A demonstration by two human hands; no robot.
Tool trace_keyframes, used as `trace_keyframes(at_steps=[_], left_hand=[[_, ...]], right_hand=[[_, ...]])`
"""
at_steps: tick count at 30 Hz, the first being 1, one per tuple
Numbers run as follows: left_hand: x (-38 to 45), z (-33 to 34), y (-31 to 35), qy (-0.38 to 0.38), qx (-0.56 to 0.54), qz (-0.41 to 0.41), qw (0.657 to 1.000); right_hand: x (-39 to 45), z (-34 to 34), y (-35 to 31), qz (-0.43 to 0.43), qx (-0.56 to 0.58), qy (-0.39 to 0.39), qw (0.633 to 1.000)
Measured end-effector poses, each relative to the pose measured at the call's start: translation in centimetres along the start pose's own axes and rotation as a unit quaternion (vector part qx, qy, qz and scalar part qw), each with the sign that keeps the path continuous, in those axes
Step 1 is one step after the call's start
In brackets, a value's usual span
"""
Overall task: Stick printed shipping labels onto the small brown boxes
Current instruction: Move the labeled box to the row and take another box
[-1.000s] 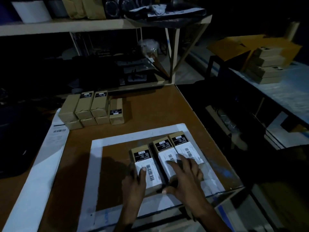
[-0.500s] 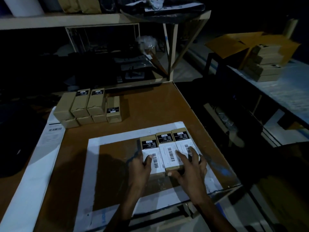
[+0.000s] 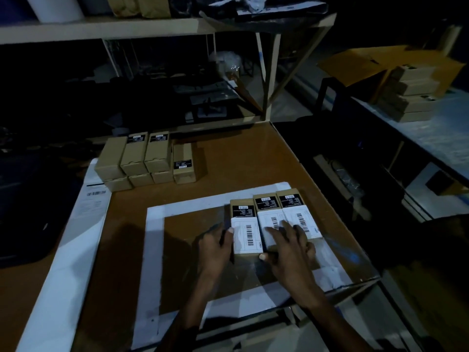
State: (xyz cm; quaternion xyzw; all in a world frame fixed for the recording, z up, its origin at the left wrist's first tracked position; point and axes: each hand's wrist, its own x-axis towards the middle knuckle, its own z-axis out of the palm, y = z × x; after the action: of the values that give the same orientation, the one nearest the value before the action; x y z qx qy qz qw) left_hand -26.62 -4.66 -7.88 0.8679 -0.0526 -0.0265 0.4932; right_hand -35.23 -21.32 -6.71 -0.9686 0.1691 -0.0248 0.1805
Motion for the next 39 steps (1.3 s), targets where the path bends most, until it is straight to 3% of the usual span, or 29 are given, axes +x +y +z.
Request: trace_keyframes(at_steps=[4,6,9,14,17,25,34,39], left_hand=[[0.8,-3.2,-2.8,0.041,-0.05,-0.052,0.997],[1.5,-5.2,-4.6,0.018,-0.055,-0.056,0.997],[3.5,-8.0,-5.4,0.01,-0.088,-0.061,0.994],[7.9,-10.7,-5.1,0.02,-0.049,-0.026,0.998],[10.4,-11.8,-5.0,0.014,-0.018,-0.007,1.0],[18.0,-11.1,-5.2,0.032,-0.003,-0.051,0.998],[22.3,-8.2,-6.4,0.07,0.174,-0.071,0.98],[23.3,-7.4,-7.2,0.082,0.228,-0.076,0.967]], right_hand=[[0.3,-2.2,-3.4,-0.061,-0.005,-0.068,0.996],[0.8,-3.0,-5.5,-0.085,0.025,-0.095,0.991],[1.9,-3.1,-8.7,-0.111,0.076,-0.095,0.986],[5.5,-2.0,-13.8,-0.109,0.18,-0.093,0.973],[8.5,-0.8,-16.3,-0.082,0.226,-0.054,0.969],[20.2,2.4,-20.9,-0.018,0.285,-0.077,0.955],[32.7,4.7,-24.7,0.032,0.348,-0.06,0.935],[36.1,7.7,-24.9,0.058,0.399,-0.125,0.907]])
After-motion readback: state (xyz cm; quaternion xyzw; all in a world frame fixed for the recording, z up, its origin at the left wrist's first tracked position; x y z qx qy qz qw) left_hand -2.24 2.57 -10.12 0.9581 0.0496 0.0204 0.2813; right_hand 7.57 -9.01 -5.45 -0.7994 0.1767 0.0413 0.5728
